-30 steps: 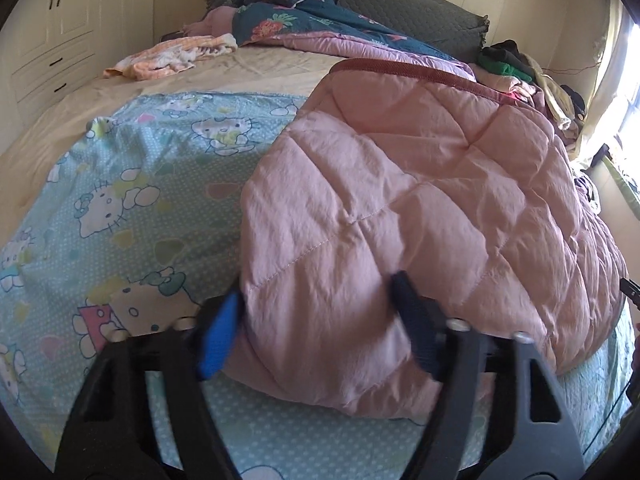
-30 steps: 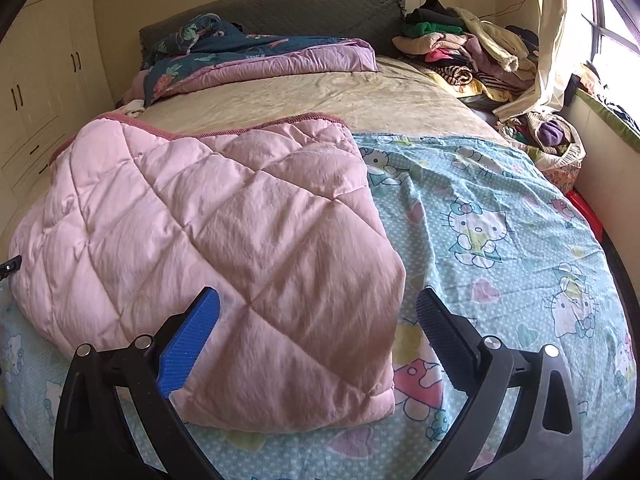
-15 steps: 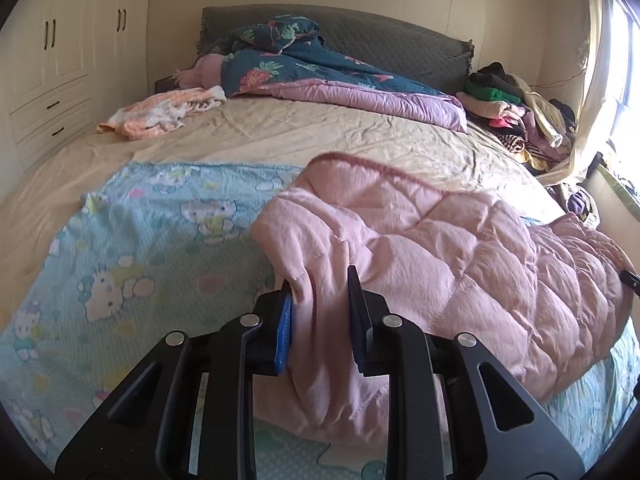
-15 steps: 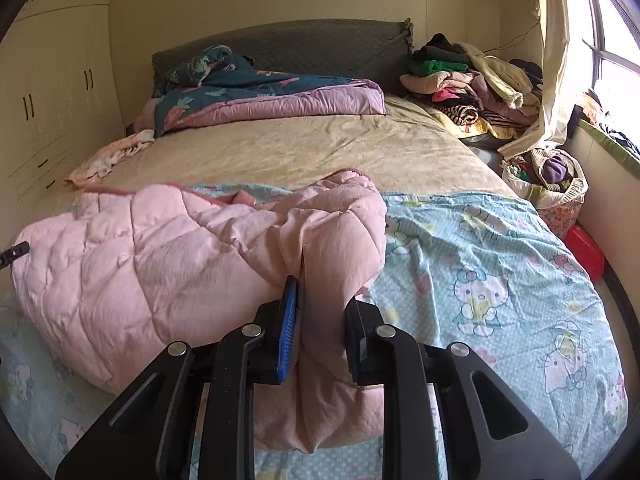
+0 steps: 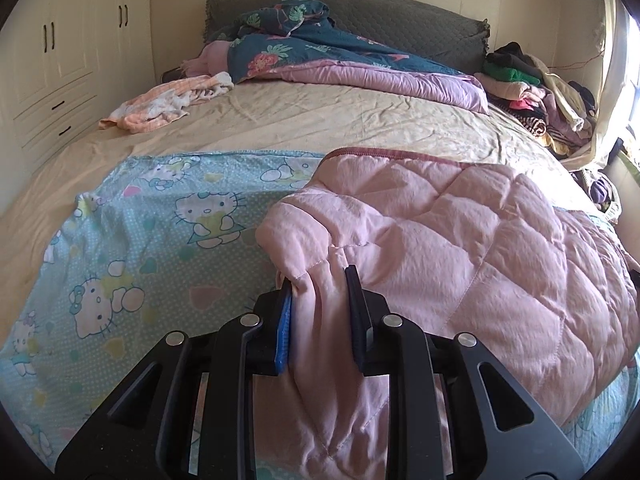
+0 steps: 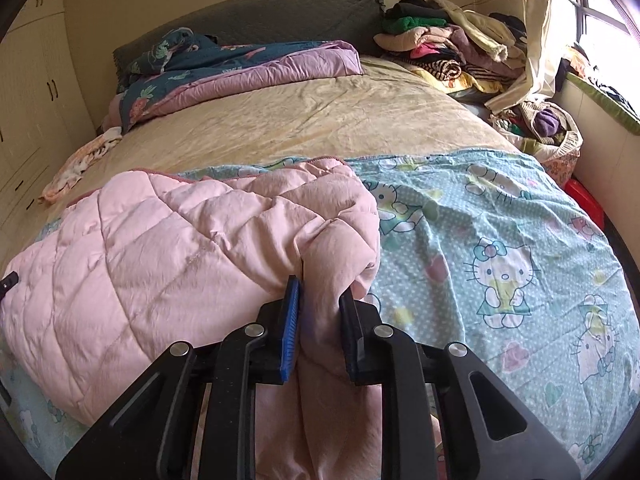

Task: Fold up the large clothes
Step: 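Grasp the folded edge with both grippers and pull it straight, then open both grippers and withdraw from the folded jacket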

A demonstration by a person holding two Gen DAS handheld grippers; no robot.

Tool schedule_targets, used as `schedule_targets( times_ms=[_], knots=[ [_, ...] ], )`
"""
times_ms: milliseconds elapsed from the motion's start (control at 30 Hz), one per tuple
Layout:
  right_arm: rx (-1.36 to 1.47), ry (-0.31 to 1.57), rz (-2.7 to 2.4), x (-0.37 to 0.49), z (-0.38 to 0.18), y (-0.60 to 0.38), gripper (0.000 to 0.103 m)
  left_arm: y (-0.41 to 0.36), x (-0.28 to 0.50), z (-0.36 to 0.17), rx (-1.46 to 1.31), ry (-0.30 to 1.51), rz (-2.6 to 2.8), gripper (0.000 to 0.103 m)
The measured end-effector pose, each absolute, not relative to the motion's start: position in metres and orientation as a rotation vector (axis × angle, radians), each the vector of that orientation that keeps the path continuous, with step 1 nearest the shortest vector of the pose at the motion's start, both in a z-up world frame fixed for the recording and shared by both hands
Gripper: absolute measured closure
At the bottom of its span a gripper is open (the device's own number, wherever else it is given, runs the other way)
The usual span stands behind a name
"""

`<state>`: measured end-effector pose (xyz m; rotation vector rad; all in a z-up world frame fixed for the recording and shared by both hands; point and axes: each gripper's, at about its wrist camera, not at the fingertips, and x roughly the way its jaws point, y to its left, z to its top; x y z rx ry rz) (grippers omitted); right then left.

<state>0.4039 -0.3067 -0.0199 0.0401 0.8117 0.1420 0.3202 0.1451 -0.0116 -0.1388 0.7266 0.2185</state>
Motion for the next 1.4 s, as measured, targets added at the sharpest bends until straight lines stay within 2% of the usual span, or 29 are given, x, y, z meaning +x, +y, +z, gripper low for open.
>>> schedule_targets(
  times_ms=[400, 533, 600, 700, 733, 767, 967, 1100, 1167, 1267, 1400],
  knots=[
    [0.080, 0.901, 0.132, 0.409, -0.048, -0.314, 0.083, 0.144, 0.320, -0.030, -0.123, 0.764, 0.232, 0.085],
    [0.077, 0.917, 0.127, 0.405, -0.044, -0.315, 0.076, 0.145, 0.317, -0.029, -0.133, 0.771, 0.237, 0.083],
    [0.082, 0.912, 0.127, 0.402, -0.039, -0.317, 0.069, 0.145, 0.315, -0.027, -0.139, 0.774, 0.238, 0.079],
    [0.105, 0.893, 0.137, 0.392, -0.029, -0.320, 0.045, 0.146, 0.310, -0.022, -0.146, 0.776, 0.237, 0.068],
    [0.112, 0.880, 0.137, 0.386, -0.024, -0.320, 0.030, 0.146, 0.308, -0.021, -0.153, 0.777, 0.236, 0.064],
    [0.118, 0.860, 0.144, 0.381, -0.019, -0.321, 0.021, 0.146, 0.305, -0.019, -0.158, 0.777, 0.235, 0.059],
    [0.131, 0.775, 0.184, 0.348, 0.012, -0.319, 0.005, 0.138, 0.290, -0.004, -0.161, 0.759, 0.217, 0.041],
    [0.158, 0.739, 0.211, 0.330, 0.031, -0.321, 0.004, 0.135, 0.281, 0.008, -0.169, 0.740, 0.208, 0.032],
    [0.164, 0.726, 0.222, 0.321, 0.040, -0.321, 0.004, 0.134, 0.275, 0.015, -0.179, 0.726, 0.200, 0.021],
    [0.161, 0.709, 0.231, 0.309, 0.051, -0.320, 0.004, 0.132, 0.265, 0.026, -0.192, 0.707, 0.192, 0.012],
    [0.150, 0.658, 0.221, 0.288, 0.066, -0.321, 0.004, 0.128, 0.251, 0.040, -0.203, 0.681, 0.181, 0.010]
  ],
)
